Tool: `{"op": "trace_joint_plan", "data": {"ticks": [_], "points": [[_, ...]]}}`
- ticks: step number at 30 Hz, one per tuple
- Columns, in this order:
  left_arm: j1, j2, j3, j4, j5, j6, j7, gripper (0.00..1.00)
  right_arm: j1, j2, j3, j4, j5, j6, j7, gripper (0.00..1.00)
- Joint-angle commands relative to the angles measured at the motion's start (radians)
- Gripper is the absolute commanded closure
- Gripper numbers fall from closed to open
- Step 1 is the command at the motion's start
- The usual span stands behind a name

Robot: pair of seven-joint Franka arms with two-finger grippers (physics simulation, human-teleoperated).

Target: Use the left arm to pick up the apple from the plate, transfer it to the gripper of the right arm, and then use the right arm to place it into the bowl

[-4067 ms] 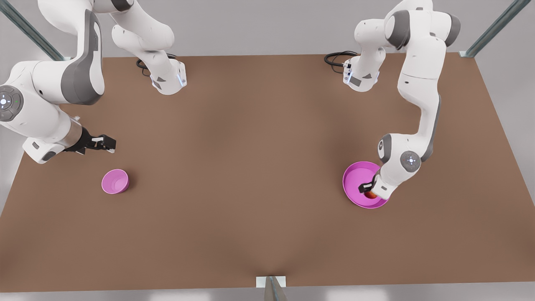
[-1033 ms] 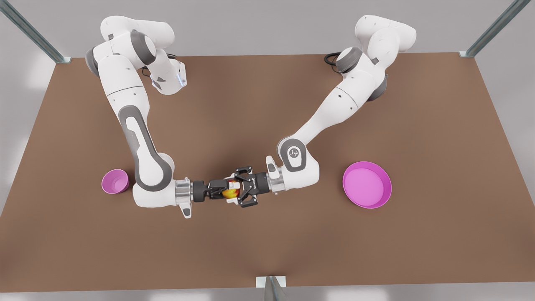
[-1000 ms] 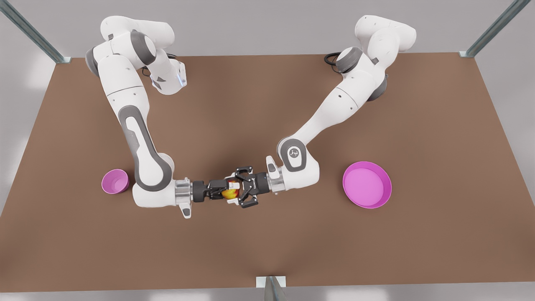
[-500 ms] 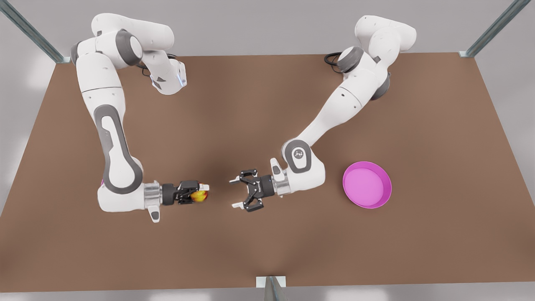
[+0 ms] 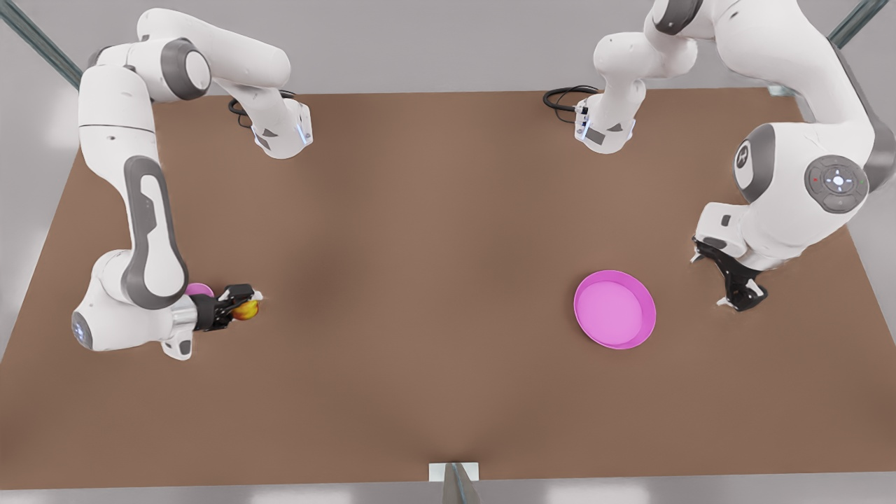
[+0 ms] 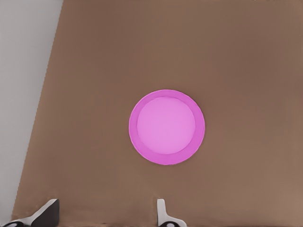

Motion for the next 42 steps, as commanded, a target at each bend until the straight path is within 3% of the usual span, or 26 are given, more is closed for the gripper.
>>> {"op": "trace_joint_plan", "data": {"ticks": [1,3,6,20,26,34,35,36,40,42], "points": [[-0.032,-0.075,0.065,-0.100,-0.082,0.026,-1.120,0.00,-0.010,0.003,-0.006,0.002,-0.121,-0.003,-0.089,0.43],[-0.030,0.060,0.077,0.026,-0.081,0.021,-1.183,0.00,-0.035,0.017,-0.006,0.002,-0.174,0.023,-0.134,0.42],[-0.010,0.169,0.078,0.082,-0.082,0.047,-1.253,0.00,-0.072,0.043,-0.006,0.010,-0.229,0.049,-0.180,0.42],[-0.005,0.178,0.075,0.087,-0.122,0.059,-1.266,0.00,-0.136,0.071,-0.009,0.005,-0.443,0.149,-0.470,0.42],[-0.012,0.180,0.074,0.087,-0.122,0.059,-1.293,0.00,-0.179,0.031,0.005,-0.102,-0.461,0.207,-0.537,0.42],[-0.012,0.181,0.074,0.087,-0.120,0.059,-1.293,0.00,-0.196,0.051,0.005,-0.112,-0.475,0.254,-0.571,0.41],[-0.012,0.181,0.074,0.087,-0.121,0.059,-1.293,0.00,-0.199,0.051,0.005,-0.112,-0.473,0.254,-0.571,0.27],[-0.012,0.181,0.074,0.087,-0.121,0.059,-1.292,0.00,-0.199,0.051,0.005,-0.112,-0.473,0.254,-0.571,0.00],[-0.012,0.181,0.074,0.087,-0.119,0.062,-1.292,0.00,-0.197,0.046,0.005,-0.110,-0.475,0.248,-0.579,0.00],[-0.012,0.181,0.074,0.087,-0.119,0.062,-1.292,0.00,-0.185,-0.031,0.031,-0.077,-0.473,0.236,-0.556,0.00]]}}
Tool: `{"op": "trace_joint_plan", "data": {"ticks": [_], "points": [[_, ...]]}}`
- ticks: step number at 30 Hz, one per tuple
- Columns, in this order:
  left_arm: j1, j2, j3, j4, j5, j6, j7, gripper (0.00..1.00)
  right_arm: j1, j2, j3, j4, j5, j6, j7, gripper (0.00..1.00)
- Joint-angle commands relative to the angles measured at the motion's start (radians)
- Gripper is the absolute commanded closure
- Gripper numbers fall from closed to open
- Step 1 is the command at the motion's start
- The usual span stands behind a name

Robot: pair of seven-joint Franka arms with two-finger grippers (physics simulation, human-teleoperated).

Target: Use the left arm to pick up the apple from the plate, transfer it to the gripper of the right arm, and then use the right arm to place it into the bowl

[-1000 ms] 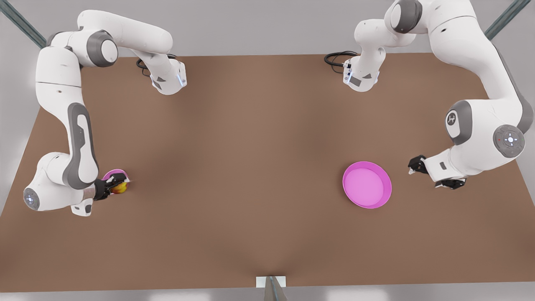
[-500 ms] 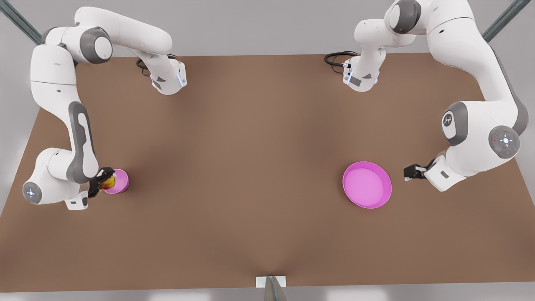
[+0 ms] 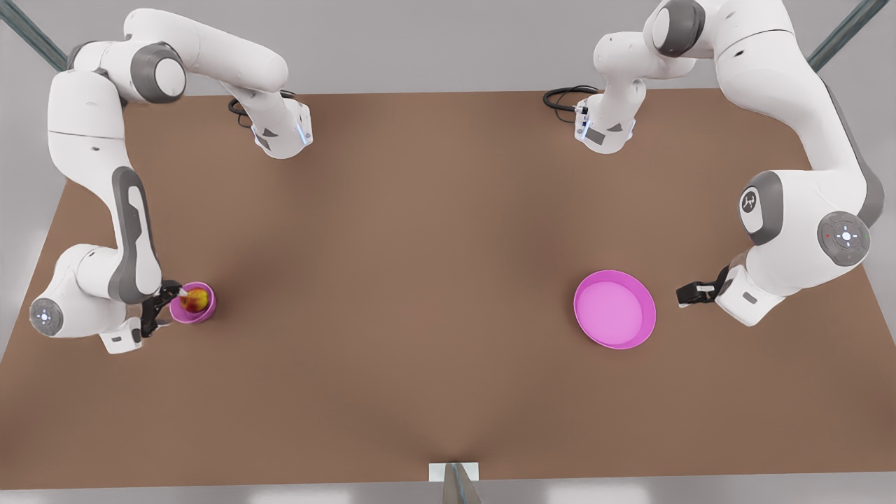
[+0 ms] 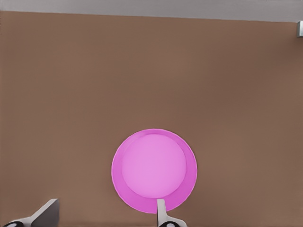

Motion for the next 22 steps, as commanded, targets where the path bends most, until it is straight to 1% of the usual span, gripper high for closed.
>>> {"op": "trace_joint_plan", "data": {"ticks": [1,2,3,4,5,6,7,8,9,10,11,12,13,14,15,16,17,18,20,22], "points": [[0.001,-0.001,0.000,0.001,0.001,0.001,-0.131,0.00,0.007,-0.060,0.042,0.038,-0.003,-0.011,-0.033,0.00],[0.001,-0.001,0.000,0.001,0.001,0.001,-0.127,0.00,0.005,-0.128,0.115,0.096,-0.021,-0.090,0.122,0.00],[0.001,-0.001,0.000,0.001,0.001,0.003,-0.124,0.00,0.005,-0.143,0.169,0.168,-0.023,-0.141,0.276,0.00],[0.001,0.003,0.000,0.002,0.001,0.004,-0.122,0.00,0.060,-0.154,0.250,0.315,-0.151,-0.286,0.499,0.00],[0.001,0.003,0.000,0.002,0.001,0.010,-0.122,0.00,0.138,-0.160,0.250,0.395,-0.206,-0.356,0.655,0.00],[0.000,0.003,0.000,0.002,0.003,0.015,-0.121,0.00,0.166,-0.191,0.258,0.413,-0.222,-0.365,0.885,0.00],[0.000,0.003,0.000,0.002,0.003,0.015,-0.119,0.00,0.143,-0.204,0.301,0.385,-0.184,-0.374,1.077,0.00],[-0.002,0.003,-0.001,0.002,0.003,0.015,-0.089,0.00,0.100,-0.220,0.310,0.362,-0.129,-0.376,1.104,0.00],[-0.002,0.003,-0.001,0.002,0.004,0.015,-0.059,0.00,0.140,-0.351,0.216,0.257,-0.063,-0.341,1.110,0.01],[0.000,0.003,-0.001,0.002,0.004,0.015,-0.059,0.00,0.232,-0.459,0.041,0.110,0.035,-0.255,1.113,0.00],[0.000,0.003,-0.001,0.002,0.004,0.014,-0.061,0.00,0.393,-0.477,-0.159,0.078,0.072,-0.261,1.118,0.00],[0.000,0.002,-0.001,0.002,0.003,0.014,-0.061,0.00,0.396,-0.471,-0.158,0.080,0.063,-0.282,1.127,0.00],[0.000,0.002,-0.001,0.004,0.003,0.012,-0.059,0.00,0.418,-0.473,-0.207,0.080,0.063,-0.288,1.121,0.00],[0.000,0.002,-0.001,0.002,0.003,0.014,-0.061,0.00,0.494,-0.476,-0.296,0.084,0.071,-0.307,1.131,0.00],[0.000,0.002,-0.001,0.002,0.003,0.012,-0.061,0.00,0.510,-0.470,-0.322,0.104,0.098,-0.314,1.130,0.00],[0.000,0.002,-0.001,0.004,0.003,0.012,-0.061,0.00,0.510,-0.459,-0.322,0.109,0.100,-0.321,1.139,0.00],[0.000,0.002,-0.001,0.002,0.003,0.012,-0.061,0.00,0.508,-0.416,-0.320,0.144,0.103,-0.310,1.153,0.00],[0.000,0.002,-0.001,0.004,0.003,0.012,-0.059,0.00,0.510,-0.323,-0.313,0.293,0.108,-0.357,1.167,0.00],[0.006,-0.024,0.000,-0.004,-0.002,0.001,0.008,0.00,0.511,-0.319,-0.309,0.296,0.125,-0.357,1.210,0.00],[0.015,-0.122,0.002,-0.027,-0.002,-0.048,0.059,0.00,0.517,-0.315,-0.302,0.290,0.131,-0.351,1.214,0.00]]}}
